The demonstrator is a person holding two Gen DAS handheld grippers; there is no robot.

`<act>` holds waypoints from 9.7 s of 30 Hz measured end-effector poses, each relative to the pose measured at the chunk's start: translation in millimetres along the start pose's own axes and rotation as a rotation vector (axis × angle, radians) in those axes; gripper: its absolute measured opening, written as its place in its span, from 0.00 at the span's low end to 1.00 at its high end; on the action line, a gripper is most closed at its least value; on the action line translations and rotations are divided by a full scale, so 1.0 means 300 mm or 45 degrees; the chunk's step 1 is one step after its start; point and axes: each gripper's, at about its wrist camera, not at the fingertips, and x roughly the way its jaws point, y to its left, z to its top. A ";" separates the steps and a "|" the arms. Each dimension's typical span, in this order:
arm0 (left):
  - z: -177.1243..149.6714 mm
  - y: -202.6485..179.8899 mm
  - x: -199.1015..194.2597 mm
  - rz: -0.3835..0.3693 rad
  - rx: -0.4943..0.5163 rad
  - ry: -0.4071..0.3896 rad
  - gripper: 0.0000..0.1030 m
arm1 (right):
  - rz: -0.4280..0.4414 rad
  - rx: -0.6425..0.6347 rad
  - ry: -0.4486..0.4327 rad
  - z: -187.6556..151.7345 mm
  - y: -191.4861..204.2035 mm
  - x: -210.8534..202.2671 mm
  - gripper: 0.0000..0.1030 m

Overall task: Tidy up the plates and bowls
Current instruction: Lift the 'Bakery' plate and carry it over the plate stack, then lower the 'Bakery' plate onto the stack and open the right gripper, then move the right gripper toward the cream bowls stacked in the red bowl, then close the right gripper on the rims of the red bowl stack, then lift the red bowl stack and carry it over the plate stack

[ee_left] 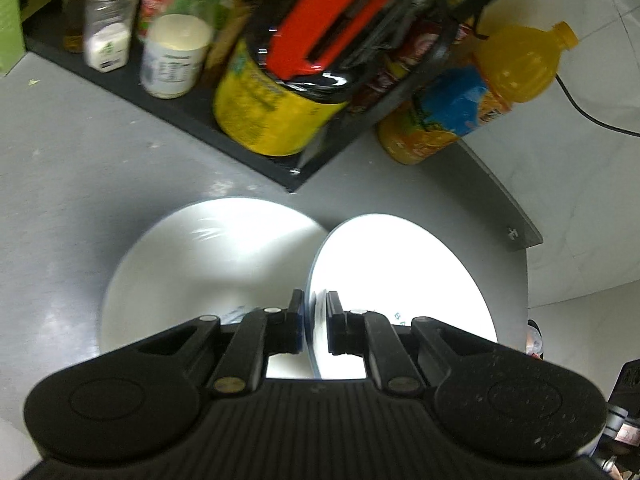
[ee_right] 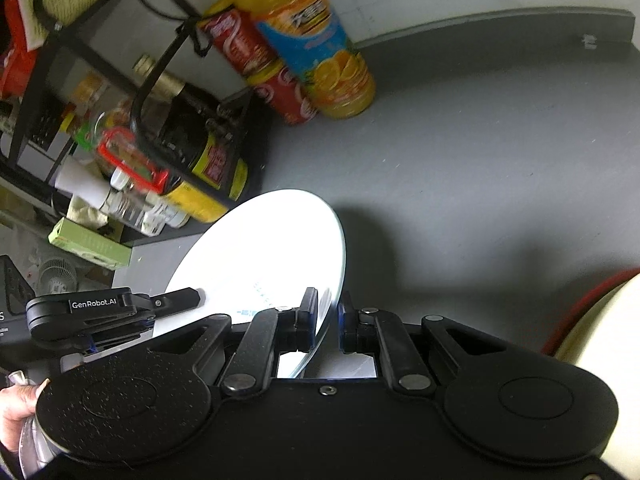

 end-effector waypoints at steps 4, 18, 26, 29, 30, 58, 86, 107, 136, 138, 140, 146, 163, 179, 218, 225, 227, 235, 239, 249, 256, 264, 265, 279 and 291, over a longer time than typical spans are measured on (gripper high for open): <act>-0.009 0.054 -0.008 0.001 -0.024 0.009 0.08 | -0.002 -0.006 0.021 -0.023 0.039 0.022 0.10; -0.078 0.189 0.008 0.014 -0.090 0.065 0.08 | -0.054 -0.053 0.076 -0.097 0.110 0.069 0.10; -0.118 0.223 0.031 0.019 -0.111 0.077 0.10 | -0.091 -0.091 0.073 -0.124 0.133 0.074 0.09; -0.124 0.227 0.048 0.025 -0.117 0.079 0.12 | -0.121 -0.116 0.053 -0.127 0.151 0.075 0.09; -0.127 0.231 0.053 0.028 -0.121 0.084 0.12 | -0.130 -0.125 0.047 -0.127 0.157 0.077 0.09; -0.052 0.197 -0.110 0.245 0.034 -0.142 0.59 | -0.190 -0.156 0.029 -0.148 0.183 0.144 0.08; -0.083 0.293 -0.012 0.208 -0.071 -0.075 0.33 | -0.246 -0.185 0.090 -0.152 0.213 0.222 0.24; -0.066 0.139 -0.096 0.193 0.127 -0.044 0.65 | -0.224 -0.157 -0.059 -0.169 0.231 0.058 0.72; -0.184 -0.376 -0.171 0.036 0.446 -0.109 1.00 | -0.313 -0.123 -0.395 -0.223 0.036 -0.442 1.00; -0.208 -0.419 -0.175 0.020 0.465 -0.107 1.00 | -0.326 -0.110 -0.384 -0.229 0.006 -0.463 1.00; -0.232 -0.463 -0.177 0.008 0.489 -0.108 1.00 | -0.323 -0.108 -0.386 -0.238 -0.024 -0.488 1.00; -0.305 -0.577 -0.161 -0.036 0.540 -0.090 0.99 | -0.318 -0.102 -0.398 -0.263 -0.105 -0.566 1.00; -0.502 -0.769 -0.031 -0.013 0.600 0.005 0.99 | -0.316 0.088 -0.388 -0.337 -0.414 -0.656 1.00; -0.553 -0.749 0.197 0.056 0.436 0.134 0.81 | -0.217 0.261 -0.255 -0.344 -0.617 -0.537 0.82; -0.469 -0.653 0.335 -0.023 0.215 0.307 0.29 | -0.134 0.348 -0.046 -0.290 -0.643 -0.324 0.31; -0.423 -0.601 0.247 -0.038 0.203 0.267 0.29 | -0.113 0.302 -0.076 -0.256 -0.546 -0.340 0.31; -0.410 -0.581 0.221 -0.036 0.199 0.256 0.29 | -0.105 0.292 -0.076 -0.249 -0.518 -0.333 0.31; -0.352 -0.502 0.133 -0.031 0.180 0.207 0.29 | -0.080 0.239 -0.071 -0.230 -0.394 -0.306 0.31; -0.327 -0.462 0.095 -0.031 0.166 0.184 0.29 | -0.062 0.216 -0.073 -0.218 -0.341 -0.295 0.31; -0.260 -0.330 -0.002 -0.032 0.116 0.130 0.29 | -0.027 0.153 -0.068 -0.194 -0.193 -0.250 0.31; -0.220 -0.238 -0.060 -0.035 0.080 0.097 0.29 | -0.003 0.121 -0.057 -0.183 -0.094 -0.213 0.31; -0.162 -0.116 -0.106 -0.029 0.044 0.072 0.29 | 0.012 0.090 -0.032 -0.171 0.021 -0.139 0.31; -0.153 -0.098 -0.111 -0.028 0.038 0.070 0.29 | 0.013 0.089 -0.027 -0.168 0.034 -0.129 0.31; -0.053 0.107 -0.107 0.013 -0.016 0.089 0.29 | 0.015 0.076 0.035 -0.140 0.183 0.034 0.31; -0.012 0.186 -0.050 0.051 -0.027 0.153 0.29 | -0.002 0.105 0.103 -0.131 0.203 0.132 0.31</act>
